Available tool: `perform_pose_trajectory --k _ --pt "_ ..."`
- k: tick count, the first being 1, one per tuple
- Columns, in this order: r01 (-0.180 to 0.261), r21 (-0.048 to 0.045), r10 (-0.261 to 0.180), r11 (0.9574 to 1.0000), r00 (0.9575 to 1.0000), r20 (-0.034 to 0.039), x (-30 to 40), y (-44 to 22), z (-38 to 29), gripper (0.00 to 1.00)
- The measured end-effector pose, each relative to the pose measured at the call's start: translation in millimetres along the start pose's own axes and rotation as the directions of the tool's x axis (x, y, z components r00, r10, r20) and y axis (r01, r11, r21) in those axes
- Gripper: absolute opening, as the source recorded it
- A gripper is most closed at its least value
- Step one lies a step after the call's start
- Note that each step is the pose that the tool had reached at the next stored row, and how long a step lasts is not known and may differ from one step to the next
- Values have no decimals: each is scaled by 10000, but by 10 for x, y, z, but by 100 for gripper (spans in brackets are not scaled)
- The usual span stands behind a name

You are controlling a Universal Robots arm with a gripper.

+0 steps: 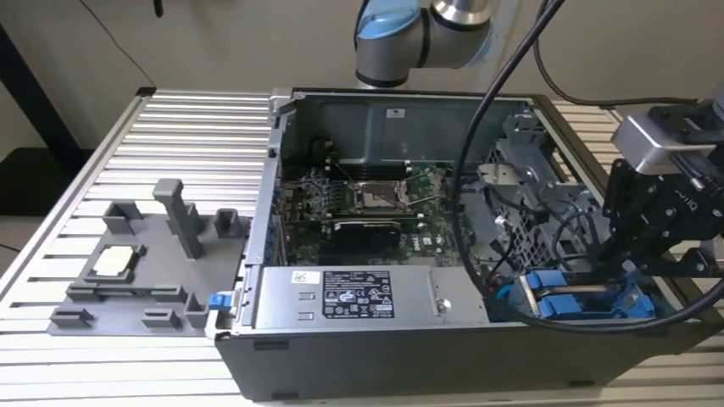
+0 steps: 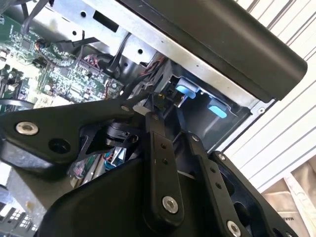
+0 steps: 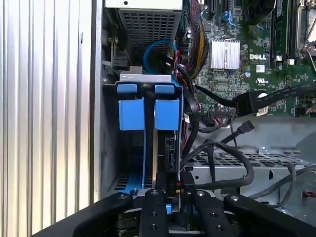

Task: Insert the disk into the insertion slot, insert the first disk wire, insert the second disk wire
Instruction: 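Insert the first disk wire, then insert the second disk wire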

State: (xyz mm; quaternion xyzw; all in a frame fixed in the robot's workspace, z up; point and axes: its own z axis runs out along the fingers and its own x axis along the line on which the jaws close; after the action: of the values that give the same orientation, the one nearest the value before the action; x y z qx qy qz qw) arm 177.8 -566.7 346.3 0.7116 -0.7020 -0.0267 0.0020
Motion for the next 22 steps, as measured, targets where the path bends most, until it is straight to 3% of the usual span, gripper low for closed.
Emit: perform_pose_trajectory --k 6,17,22 --pt "3 -11 -3 10000 10000 1 -9 10 -257 27" --pt "13 -13 -13 10000 10000 -5 -23 11 -286 27" --pt "13 -13 -13 10000 10000 -2 -95 11 -301 27"
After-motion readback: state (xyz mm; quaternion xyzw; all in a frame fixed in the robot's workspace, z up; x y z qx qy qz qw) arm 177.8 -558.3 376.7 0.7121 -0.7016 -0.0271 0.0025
